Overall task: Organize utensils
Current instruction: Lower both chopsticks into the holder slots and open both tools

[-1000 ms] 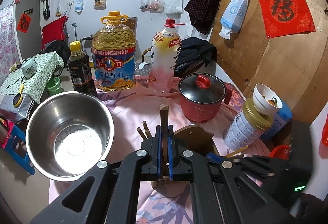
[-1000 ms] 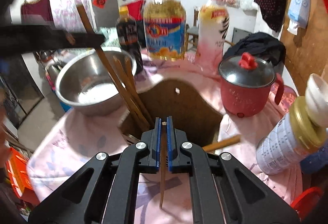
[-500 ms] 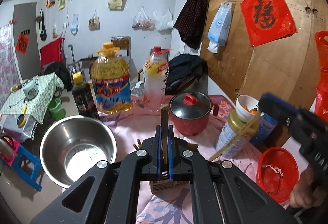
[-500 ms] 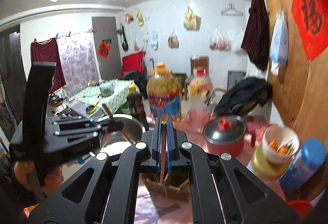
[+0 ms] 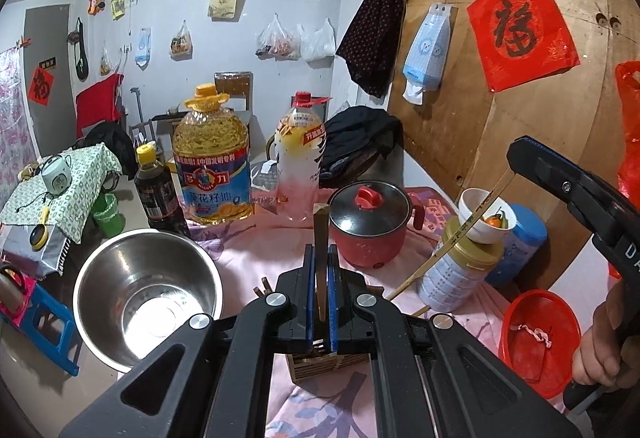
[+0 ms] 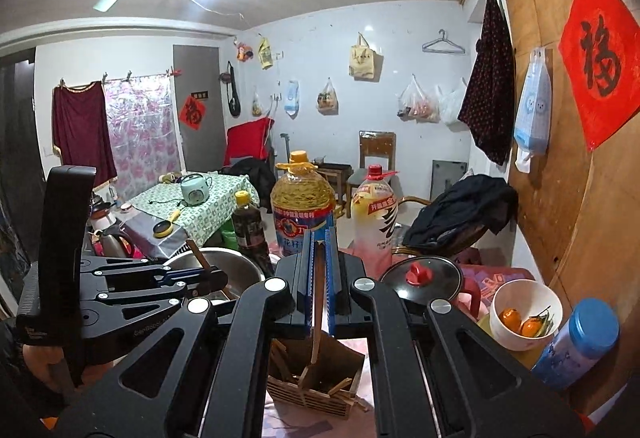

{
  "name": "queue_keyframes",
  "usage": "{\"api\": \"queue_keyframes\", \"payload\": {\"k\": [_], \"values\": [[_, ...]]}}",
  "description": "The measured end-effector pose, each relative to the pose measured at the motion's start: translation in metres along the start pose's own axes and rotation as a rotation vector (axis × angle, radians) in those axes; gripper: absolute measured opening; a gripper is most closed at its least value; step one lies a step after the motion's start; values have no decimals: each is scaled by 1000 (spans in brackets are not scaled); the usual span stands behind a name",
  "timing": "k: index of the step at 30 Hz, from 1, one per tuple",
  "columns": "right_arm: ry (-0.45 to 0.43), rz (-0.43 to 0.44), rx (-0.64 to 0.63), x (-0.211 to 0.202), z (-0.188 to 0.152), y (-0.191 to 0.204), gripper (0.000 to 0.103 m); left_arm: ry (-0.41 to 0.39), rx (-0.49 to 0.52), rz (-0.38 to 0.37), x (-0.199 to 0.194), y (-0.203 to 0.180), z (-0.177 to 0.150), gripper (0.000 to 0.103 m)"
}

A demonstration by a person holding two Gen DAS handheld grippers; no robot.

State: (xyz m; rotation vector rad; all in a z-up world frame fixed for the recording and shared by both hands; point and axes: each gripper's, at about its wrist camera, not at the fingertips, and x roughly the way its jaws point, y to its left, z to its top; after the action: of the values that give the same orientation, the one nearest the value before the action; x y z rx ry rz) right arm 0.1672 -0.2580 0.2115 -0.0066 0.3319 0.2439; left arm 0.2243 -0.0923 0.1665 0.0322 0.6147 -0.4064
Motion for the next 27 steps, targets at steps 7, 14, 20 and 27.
{"api": "queue_keyframes", "payload": {"k": [7, 14, 20, 27], "values": [[81, 6, 36, 45, -21, -12, 6, 81, -28, -10, 46, 11, -10, 6], [229, 29, 84, 87, -67, -23, 11, 158, -50, 10, 81, 17, -32, 48], [224, 27, 97, 82, -64, -28, 12, 140, -46, 37, 75, 13, -28, 55], [155, 3, 82, 46, -48, -20, 32, 60, -84, 96, 32, 18, -22, 75]]}}
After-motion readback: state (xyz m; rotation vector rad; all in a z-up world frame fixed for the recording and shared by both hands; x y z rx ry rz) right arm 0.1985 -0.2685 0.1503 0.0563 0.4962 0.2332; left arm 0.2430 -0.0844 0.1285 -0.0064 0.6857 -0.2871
